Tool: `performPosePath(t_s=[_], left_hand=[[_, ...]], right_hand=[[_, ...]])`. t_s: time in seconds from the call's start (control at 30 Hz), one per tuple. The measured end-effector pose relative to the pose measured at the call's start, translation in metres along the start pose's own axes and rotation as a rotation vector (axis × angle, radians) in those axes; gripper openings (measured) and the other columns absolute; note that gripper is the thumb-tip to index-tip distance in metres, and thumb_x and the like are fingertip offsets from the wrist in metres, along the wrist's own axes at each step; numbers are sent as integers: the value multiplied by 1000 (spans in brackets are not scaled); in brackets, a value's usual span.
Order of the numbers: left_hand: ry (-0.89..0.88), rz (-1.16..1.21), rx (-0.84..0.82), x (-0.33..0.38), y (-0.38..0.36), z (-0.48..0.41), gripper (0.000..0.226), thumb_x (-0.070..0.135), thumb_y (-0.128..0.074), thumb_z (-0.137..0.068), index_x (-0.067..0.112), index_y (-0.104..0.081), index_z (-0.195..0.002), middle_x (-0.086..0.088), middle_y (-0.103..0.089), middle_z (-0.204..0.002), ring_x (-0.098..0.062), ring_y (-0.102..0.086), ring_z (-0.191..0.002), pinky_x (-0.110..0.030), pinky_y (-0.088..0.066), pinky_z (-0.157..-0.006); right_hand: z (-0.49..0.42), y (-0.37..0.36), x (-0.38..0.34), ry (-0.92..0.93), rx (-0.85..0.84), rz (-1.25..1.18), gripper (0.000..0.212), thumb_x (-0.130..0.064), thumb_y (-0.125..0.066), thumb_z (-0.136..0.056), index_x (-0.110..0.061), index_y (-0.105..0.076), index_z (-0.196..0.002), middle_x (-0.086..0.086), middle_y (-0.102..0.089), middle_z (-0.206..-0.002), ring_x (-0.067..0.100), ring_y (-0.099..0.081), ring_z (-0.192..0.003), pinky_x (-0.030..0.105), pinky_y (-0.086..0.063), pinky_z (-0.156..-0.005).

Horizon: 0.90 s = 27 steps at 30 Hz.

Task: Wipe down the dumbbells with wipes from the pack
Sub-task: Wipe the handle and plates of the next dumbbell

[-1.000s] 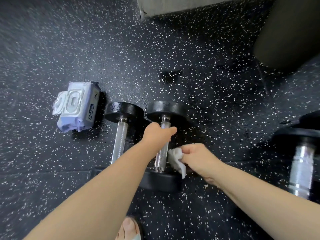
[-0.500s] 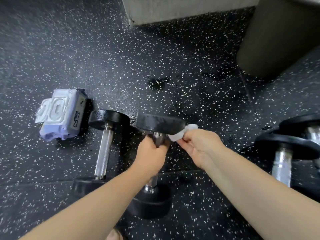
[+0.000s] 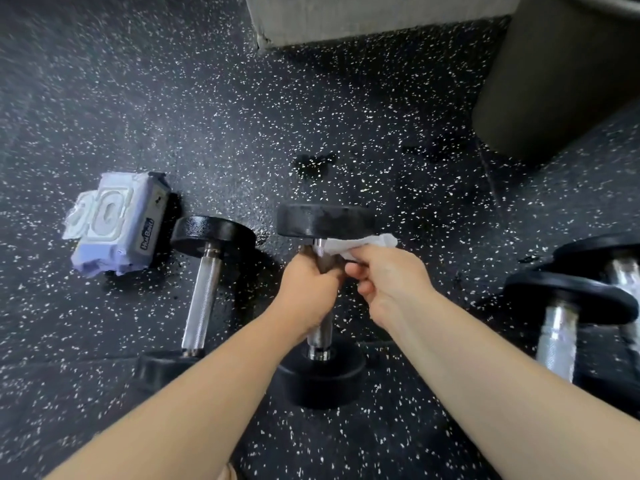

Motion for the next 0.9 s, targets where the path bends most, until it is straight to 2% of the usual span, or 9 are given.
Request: performPosePath(t_s=[0.2, 0.27, 0.43, 0.5, 0.6, 0.7, 0.77, 0.83, 0.9], left_hand=[[29, 117, 0, -7, 3, -1, 33, 24, -65, -68, 14, -65, -99, -10, -73, -93, -32, -68, -94, -54, -53, -90], [29, 124, -10, -6, 5, 2, 32, 24, -65, -69, 15, -64, -99, -10, -72, -93, -30, -68, -92, -49, -53, -89], [5, 79, -16, -4, 8, 2, 4, 11, -65, -82, 11, -64, -86, -1, -62, -72, -17, -55, -69, -32, -45, -67], [5, 119, -38, -3, 8, 3, 12, 13, -67, -76, 13, -65, -88, 3, -63, -70, -13, -56, -68, -31, -46, -68], [32, 187, -42, -3, 8, 6, 29, 15, -65, -64, 9, -66, -92, -3, -67, -76, -19, -61, -74, -39, -50, -76], [49, 197, -75, -3, 11, 5, 19, 10, -68, -69, 7, -69, -88, -9, -69, -78, -23, -62, -75, -40, -50, -78], [74, 213, -73, -5, 14, 5, 5, 1, -65, -79, 4, -67, -84, -8, -62, -67, -20, -55, -65, -39, -46, -73], [83, 217, -77, -7, 17, 5, 6, 0, -64, -82, 5, -65, -80, -6, -56, -62, -20, -51, -63, -39, -43, -71], [49, 183, -82, -5, 19, 6, 8, 2, -65, -82, 8, -63, -86, -4, -60, -69, -20, -54, -68, -37, -47, -72]], right_hand=[[-20, -17, 2, -72, -10, 175, 23, -12, -56, -91, -17, -54, -68, -2, -47, -53, 7, -35, -37, 15, -25, -32], [-21, -15, 2, -74, -24, 197, 24, -11, -56, -89, -17, -53, -67, -3, -49, -55, 7, -34, -38, 19, -26, -36], [2, 5, 1, -32, -21, 135, 15, -8, -69, -81, -12, -59, -70, 6, -62, -72, 5, -35, -32, 19, -27, -33], [5, 9, 1, -12, -43, 163, 11, -10, -70, -80, -13, -62, -74, 6, -61, -69, 4, -36, -29, 19, -28, -34], [-5, 3, 4, -2, -53, 174, 11, -7, -65, -82, -14, -62, -74, -1, -57, -61, 2, -37, -29, 19, -29, -36], [-22, -12, 9, 54, -62, 154, 25, -1, -57, -85, -16, -56, -65, 0, -53, -55, 9, -39, -36, 20, -32, -39], [-31, -18, 11, 98, -137, 91, 29, 4, -54, -87, -14, -57, -64, 4, -60, -59, 14, -50, -44, 25, -41, -45], [-30, -19, 9, 124, -226, 35, 30, 6, -54, -89, -13, -60, -66, 2, -64, -57, 14, -57, -47, 26, -47, -47], [-26, -17, 7, 137, -267, 20, 30, 7, -54, -88, -13, -61, -67, 0, -63, -55, 12, -57, -46, 23, -46, -46]])
Point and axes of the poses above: each hand's wrist, its own z-axis away from the middle knuckle, its own y-axis out of the back of the hand, x = y × z, the point moved 3 cm from there along -z, towards the middle knuckle
